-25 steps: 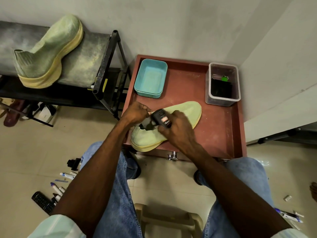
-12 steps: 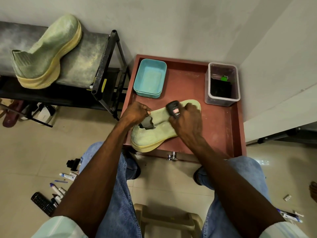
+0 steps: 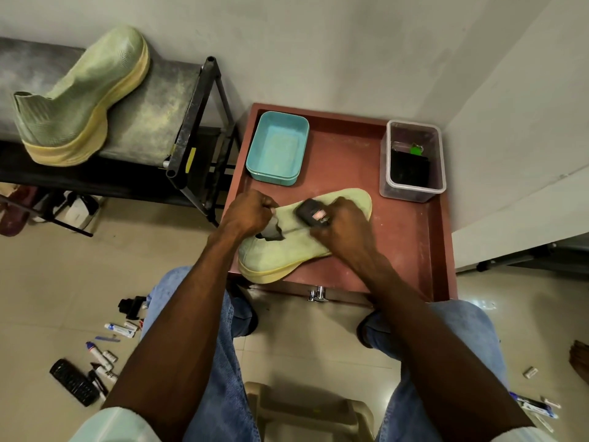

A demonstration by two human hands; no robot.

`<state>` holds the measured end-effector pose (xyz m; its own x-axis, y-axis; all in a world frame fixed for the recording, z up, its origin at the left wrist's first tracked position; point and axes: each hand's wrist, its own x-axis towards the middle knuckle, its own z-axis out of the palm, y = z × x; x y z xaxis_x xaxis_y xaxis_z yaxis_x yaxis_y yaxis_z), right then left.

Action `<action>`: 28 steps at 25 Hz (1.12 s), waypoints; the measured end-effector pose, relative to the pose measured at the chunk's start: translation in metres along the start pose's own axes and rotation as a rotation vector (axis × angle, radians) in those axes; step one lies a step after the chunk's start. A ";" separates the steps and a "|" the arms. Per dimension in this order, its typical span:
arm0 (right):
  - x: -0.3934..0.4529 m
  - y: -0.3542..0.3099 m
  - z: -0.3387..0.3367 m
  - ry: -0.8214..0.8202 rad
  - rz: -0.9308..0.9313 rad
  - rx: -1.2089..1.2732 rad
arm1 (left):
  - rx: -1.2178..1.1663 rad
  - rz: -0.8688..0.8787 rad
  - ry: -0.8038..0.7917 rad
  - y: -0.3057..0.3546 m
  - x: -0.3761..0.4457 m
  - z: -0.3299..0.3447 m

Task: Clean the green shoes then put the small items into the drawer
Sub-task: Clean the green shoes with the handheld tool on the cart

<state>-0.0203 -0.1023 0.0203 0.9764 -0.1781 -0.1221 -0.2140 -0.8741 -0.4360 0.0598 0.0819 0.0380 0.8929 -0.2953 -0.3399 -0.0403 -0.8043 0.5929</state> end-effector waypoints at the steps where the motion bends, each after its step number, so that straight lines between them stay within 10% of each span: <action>1: 0.001 0.009 -0.004 0.107 0.113 -0.098 | 0.018 0.011 0.016 0.000 0.000 0.001; 6: -0.016 -0.008 -0.002 -0.090 -0.051 -0.107 | 0.111 0.041 0.061 0.000 0.001 0.005; 10: -0.012 0.002 -0.010 0.122 0.114 -0.243 | 0.065 0.043 0.079 0.005 -0.001 0.008; 13: -0.025 -0.012 -0.003 -0.184 -0.048 -0.042 | 0.014 0.001 0.098 0.005 -0.001 0.011; 17: -0.017 0.000 -0.013 0.125 0.063 -0.259 | 0.002 -0.030 0.129 0.004 0.000 0.014; 20: -0.023 -0.007 -0.007 -0.235 -0.003 -0.017 | 0.020 -0.045 0.140 0.004 -0.001 0.017; 24: -0.016 0.003 -0.016 0.122 0.099 -0.244 | 0.017 -0.071 0.160 0.006 0.000 0.018; 28: -0.020 -0.009 -0.015 -0.230 0.002 0.041 | 0.057 -0.031 0.154 0.006 -0.001 0.020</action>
<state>-0.0371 -0.0973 0.0402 0.9446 -0.0679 -0.3211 -0.2215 -0.8539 -0.4710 0.0493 0.0672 0.0270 0.9522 -0.1904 -0.2389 -0.0329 -0.8413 0.5395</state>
